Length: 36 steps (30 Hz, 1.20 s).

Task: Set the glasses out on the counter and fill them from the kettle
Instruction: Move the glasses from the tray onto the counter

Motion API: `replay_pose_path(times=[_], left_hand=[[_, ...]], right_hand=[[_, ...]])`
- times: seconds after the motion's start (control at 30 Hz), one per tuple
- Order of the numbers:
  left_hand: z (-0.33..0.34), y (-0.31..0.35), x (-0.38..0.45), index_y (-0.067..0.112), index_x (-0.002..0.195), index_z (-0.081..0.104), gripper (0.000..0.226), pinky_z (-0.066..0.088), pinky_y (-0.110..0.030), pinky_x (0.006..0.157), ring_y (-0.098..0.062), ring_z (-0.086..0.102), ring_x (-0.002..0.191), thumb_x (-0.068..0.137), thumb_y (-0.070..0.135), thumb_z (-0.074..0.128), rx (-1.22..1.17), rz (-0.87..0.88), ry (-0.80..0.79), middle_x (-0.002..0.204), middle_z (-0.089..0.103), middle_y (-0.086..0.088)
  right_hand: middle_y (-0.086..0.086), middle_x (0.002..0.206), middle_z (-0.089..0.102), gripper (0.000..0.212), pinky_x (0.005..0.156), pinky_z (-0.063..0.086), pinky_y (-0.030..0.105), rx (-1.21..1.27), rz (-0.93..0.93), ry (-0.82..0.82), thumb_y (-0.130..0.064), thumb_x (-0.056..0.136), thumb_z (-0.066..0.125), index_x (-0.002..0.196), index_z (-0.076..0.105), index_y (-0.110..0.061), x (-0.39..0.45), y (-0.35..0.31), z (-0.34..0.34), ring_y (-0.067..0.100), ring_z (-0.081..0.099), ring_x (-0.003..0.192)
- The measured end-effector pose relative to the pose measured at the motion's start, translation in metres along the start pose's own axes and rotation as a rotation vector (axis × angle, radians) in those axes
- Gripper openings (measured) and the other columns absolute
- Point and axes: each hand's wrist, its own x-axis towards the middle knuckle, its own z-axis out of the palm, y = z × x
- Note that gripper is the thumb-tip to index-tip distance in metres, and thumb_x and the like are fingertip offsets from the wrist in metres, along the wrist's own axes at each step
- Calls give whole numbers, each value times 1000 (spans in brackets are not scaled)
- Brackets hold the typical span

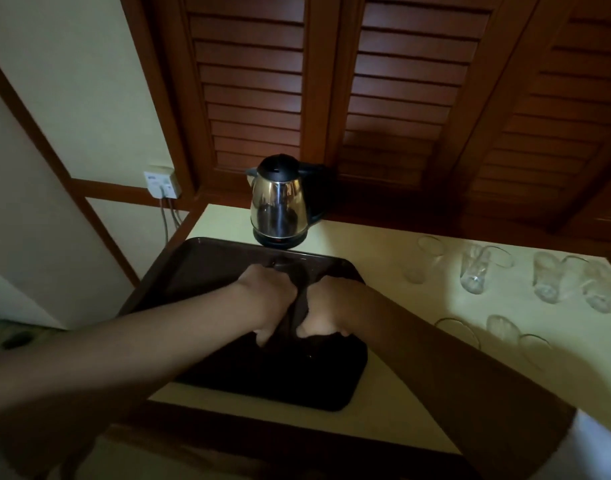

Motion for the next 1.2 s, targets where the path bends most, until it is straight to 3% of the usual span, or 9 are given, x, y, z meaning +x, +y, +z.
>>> replay_pose_path(times=[0.13,0.23,0.33,0.4,0.5,0.63,0.93,1.03,1.2], left_hand=[[15,-43,1,21,109,78,55,60,-31,80,-19,75,99,66,47,97,-320,22,77,102,75,4],[43,-82,-10,25,115,78,53,56,-25,93,-4,72,99,67,36,100,-859,7,173,105,78,12],[76,-97,-19,26,113,77,52,53,-22,87,-3,75,96,66,29,99,-1295,-15,343,103,82,9],[94,-93,-21,18,113,75,54,58,-16,79,-9,78,98,63,22,94,-1548,-16,475,105,83,8],[113,-83,-21,5,116,68,61,66,-25,78,-29,78,108,61,13,91,-1816,-5,578,108,84,-10],[114,-69,-14,-7,127,63,83,59,-52,101,-43,73,107,53,15,96,-1954,50,558,116,73,-33],[83,-36,-13,13,96,80,47,62,-37,92,-20,79,84,51,24,91,-1975,170,697,87,83,-8],[60,-27,-17,19,88,84,34,63,-33,81,-19,77,72,55,24,90,-2021,247,763,76,80,-7],[8,5,-21,20,90,84,60,65,-32,71,-20,77,70,44,53,104,-2124,418,700,82,80,-5]], right_hand=[[8,59,70,48,59,56,30,168,54,-34,-47,92,75,78,68,-2,2,20,-11,25,69,61],[21,95,78,44,62,59,30,488,-8,27,-41,95,75,111,75,0,-6,55,-12,27,77,74],[24,102,79,69,66,61,31,861,-71,57,-30,90,82,150,52,-15,-19,77,0,24,80,76],[23,103,78,78,69,61,32,1059,-124,19,-16,89,83,156,43,-16,-21,78,14,23,79,77],[13,95,75,58,69,63,37,1292,-187,-15,6,88,75,142,59,-11,-14,65,34,27,77,79],[13,85,69,20,67,54,33,1312,-168,201,9,83,74,80,64,-8,10,36,61,22,69,74],[4,74,73,33,68,56,32,1538,-321,545,4,61,73,89,74,-12,18,12,83,23,69,71],[4,72,69,34,65,57,31,1598,-407,664,12,59,72,91,62,15,-4,23,67,15,68,69],[6,75,69,31,68,55,34,1535,-453,869,-5,68,84,86,61,5,-57,65,33,22,67,71]])
